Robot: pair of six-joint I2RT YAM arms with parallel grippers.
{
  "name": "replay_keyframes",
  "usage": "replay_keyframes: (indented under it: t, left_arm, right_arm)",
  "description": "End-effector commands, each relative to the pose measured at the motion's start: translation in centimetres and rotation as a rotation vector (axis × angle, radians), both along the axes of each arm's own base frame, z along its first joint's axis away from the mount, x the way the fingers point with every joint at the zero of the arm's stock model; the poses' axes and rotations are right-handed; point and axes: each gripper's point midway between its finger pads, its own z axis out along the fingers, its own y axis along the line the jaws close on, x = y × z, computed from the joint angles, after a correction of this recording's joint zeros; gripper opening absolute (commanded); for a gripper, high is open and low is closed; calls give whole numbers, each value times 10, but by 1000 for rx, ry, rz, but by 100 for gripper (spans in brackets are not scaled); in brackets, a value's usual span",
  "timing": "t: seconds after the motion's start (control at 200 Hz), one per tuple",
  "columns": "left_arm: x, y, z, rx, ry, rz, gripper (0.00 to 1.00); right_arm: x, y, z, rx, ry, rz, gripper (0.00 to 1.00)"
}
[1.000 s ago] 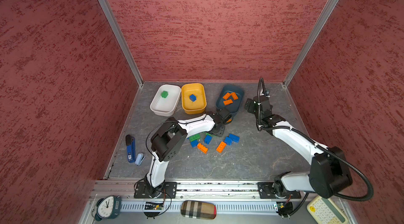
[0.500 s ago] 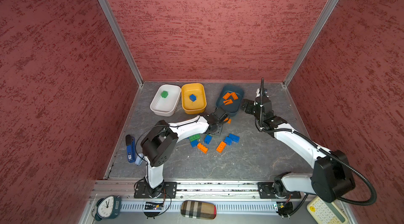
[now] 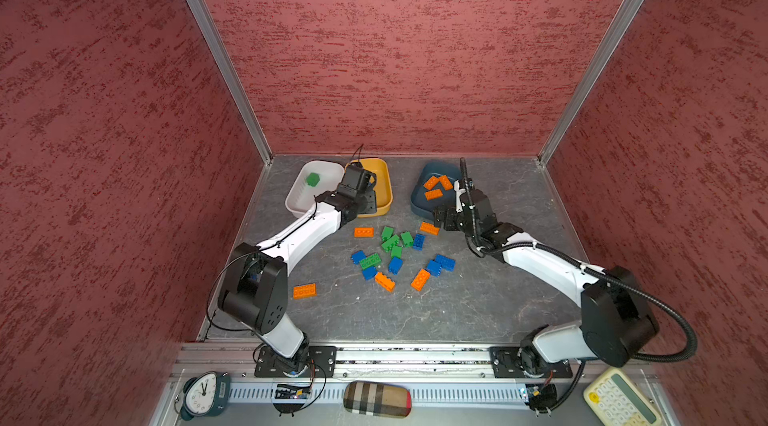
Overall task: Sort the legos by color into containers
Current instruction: 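Carry the green brick into the white tub and release it with left gripper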
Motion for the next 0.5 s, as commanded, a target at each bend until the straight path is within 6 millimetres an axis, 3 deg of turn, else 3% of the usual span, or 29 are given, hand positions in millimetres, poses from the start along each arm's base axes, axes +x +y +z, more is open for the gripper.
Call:
replay_keyframes:
  t: [0.0, 0.195, 0.396, 0.496]
  left_arm:
    - [26, 50, 26, 34, -108, 110, 0]
    - [61, 120, 14, 74, -78, 262, 0]
    - [88, 157, -16, 95, 24, 342, 1]
    - [100, 162, -36, 33, 81, 341, 7]
  right_arm:
    - [9, 6, 7, -17, -14, -3, 99]
    - [14, 8, 9, -34, -20, -20, 99]
    - [13, 4, 8, -72, -35, -34, 99]
    - [10, 8, 3, -72, -27, -14, 99]
